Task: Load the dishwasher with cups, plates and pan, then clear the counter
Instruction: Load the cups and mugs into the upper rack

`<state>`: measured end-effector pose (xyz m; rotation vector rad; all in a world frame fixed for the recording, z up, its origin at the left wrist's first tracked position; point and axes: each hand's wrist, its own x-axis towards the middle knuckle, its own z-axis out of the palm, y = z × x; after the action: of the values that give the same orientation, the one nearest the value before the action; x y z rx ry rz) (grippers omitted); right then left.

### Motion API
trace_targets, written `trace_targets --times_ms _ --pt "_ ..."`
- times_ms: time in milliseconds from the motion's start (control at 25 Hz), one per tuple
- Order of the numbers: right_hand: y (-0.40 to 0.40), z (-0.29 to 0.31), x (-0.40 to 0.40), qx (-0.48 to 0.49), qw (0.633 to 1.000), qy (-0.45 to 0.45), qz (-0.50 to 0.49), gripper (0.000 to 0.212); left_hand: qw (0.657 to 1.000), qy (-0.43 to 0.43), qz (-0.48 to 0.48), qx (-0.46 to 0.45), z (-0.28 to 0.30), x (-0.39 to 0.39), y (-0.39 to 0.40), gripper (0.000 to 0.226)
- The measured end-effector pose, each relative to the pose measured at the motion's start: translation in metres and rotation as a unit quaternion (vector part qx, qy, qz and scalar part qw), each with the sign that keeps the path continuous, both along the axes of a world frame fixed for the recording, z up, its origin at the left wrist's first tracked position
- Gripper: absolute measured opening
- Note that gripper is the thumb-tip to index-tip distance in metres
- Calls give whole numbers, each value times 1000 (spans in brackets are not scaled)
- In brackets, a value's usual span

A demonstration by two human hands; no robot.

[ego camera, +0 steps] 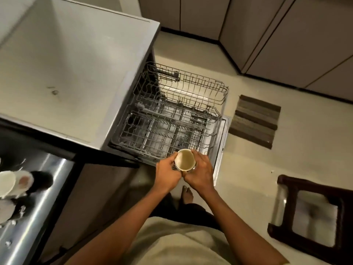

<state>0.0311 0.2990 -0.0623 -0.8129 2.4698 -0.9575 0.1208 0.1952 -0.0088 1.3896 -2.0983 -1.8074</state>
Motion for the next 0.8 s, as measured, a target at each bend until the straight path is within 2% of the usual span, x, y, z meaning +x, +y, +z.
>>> trace_targets --times_ms 160,360,600,800 --pt "-14 -23 -14 22 998 -37 -54 76 997 -26 -25 70 -23 -29 -18 73" --pt "-32 -52 -28 63 986 -67 -140 79 988 -59 -75 123 -69 -58 -47 93" --pt "-45 -80 -40 80 974 -79 -197 79 972 -105 -143 155 -89 -85 -68 80" --pt "-47 -103 -46 105 963 -98 -227 71 958 -130 -185 178 -112 -99 -71 87"
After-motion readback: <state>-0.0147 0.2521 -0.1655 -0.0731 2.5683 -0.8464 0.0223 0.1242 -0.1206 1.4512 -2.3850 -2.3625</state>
